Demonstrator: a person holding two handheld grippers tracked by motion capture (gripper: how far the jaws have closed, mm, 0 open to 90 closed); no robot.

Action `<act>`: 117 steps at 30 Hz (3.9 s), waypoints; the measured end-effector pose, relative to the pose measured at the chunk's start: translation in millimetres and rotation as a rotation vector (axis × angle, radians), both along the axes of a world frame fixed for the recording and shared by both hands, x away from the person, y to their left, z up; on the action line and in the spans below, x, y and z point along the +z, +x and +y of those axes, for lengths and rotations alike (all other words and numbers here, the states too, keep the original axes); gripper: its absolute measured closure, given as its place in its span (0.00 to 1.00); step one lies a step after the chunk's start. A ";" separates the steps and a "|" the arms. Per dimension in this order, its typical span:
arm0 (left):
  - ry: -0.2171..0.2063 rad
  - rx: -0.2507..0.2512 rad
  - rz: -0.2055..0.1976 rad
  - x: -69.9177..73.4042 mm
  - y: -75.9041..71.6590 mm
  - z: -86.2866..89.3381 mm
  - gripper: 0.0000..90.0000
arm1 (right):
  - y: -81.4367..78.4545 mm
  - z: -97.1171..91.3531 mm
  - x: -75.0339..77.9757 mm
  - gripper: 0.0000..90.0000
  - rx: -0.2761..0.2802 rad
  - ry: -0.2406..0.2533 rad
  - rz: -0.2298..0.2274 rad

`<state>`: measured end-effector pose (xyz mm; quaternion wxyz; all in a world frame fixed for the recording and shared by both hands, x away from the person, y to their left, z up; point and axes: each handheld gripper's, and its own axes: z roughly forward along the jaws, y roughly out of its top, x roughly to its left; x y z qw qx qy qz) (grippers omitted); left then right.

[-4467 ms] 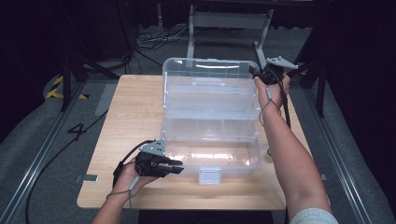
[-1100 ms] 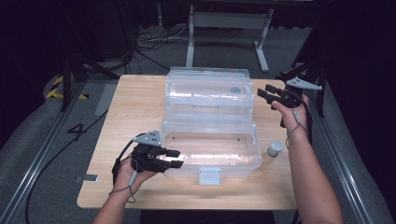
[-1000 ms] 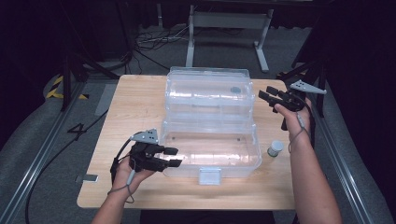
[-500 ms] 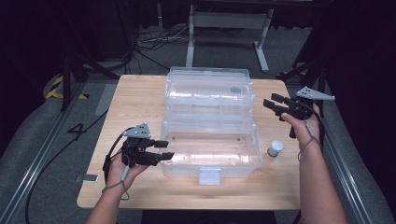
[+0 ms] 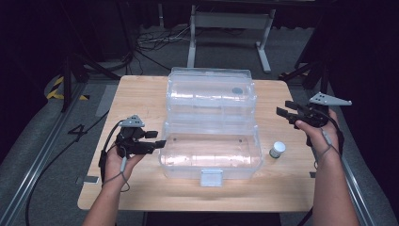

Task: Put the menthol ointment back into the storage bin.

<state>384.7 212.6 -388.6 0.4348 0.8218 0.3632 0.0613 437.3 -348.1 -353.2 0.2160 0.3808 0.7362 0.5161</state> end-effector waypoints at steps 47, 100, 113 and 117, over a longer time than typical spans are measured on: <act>-0.003 0.057 0.038 -13.3 7.4 17.2 0.47 | -20.2 1.6 -9.3 0.51 0.208 -0.351 0.383; 0.012 0.080 0.051 -15.8 8.3 19.0 0.45 | 2.7 18.7 -67.8 0.56 0.252 -0.588 0.569; 0.020 0.076 0.053 -16.1 9.1 18.6 0.45 | 2.2 17.3 -58.9 0.56 0.260 -0.544 0.560; 0.019 0.080 0.051 -15.5 8.4 18.8 0.45 | 2.3 21.3 -50.6 0.56 0.277 -0.553 0.545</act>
